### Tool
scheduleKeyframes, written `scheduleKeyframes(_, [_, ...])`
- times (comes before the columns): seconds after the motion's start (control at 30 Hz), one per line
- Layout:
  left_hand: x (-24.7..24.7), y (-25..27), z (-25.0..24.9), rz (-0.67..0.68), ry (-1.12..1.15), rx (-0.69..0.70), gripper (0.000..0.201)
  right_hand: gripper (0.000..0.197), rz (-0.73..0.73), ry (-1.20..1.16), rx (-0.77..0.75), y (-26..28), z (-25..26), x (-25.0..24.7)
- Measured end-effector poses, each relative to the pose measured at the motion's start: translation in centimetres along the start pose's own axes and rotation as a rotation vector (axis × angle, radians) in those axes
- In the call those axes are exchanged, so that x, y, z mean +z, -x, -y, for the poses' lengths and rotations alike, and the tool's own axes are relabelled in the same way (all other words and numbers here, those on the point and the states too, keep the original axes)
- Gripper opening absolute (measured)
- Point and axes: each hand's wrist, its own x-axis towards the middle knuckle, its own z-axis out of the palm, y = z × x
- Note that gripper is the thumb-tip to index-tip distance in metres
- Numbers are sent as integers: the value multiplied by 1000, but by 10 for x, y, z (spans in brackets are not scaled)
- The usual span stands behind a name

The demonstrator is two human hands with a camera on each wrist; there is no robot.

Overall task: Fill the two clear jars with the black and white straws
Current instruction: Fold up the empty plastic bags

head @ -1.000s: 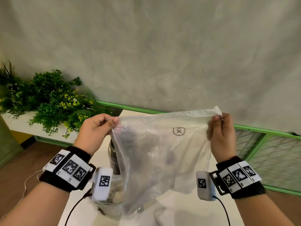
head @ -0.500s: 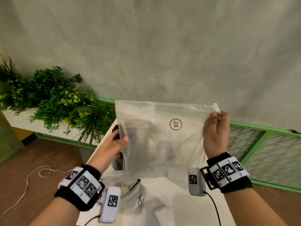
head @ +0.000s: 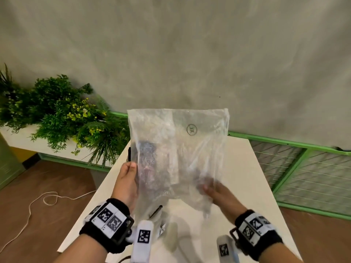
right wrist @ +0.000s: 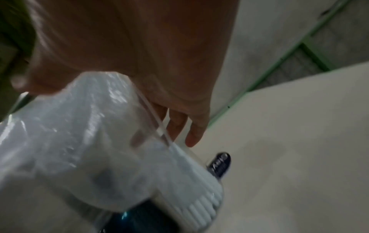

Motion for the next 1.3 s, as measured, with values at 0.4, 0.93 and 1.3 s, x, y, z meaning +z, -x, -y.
scheduleKeyframes(0.4, [-24, -20, -30, -40, -329, 69, 26, 36, -482, 165, -193, -1, 11, 10])
scheduleKeyframes(0.93, [-72, -1, 37, -84, -533, -32, 25, 26, -254, 46, 109, 12, -18, 24])
scheduleKeyframes(1.3, [-97, -22, 51, -39, -751, -278, 7, 17, -215, 248, 56, 1, -50, 22])
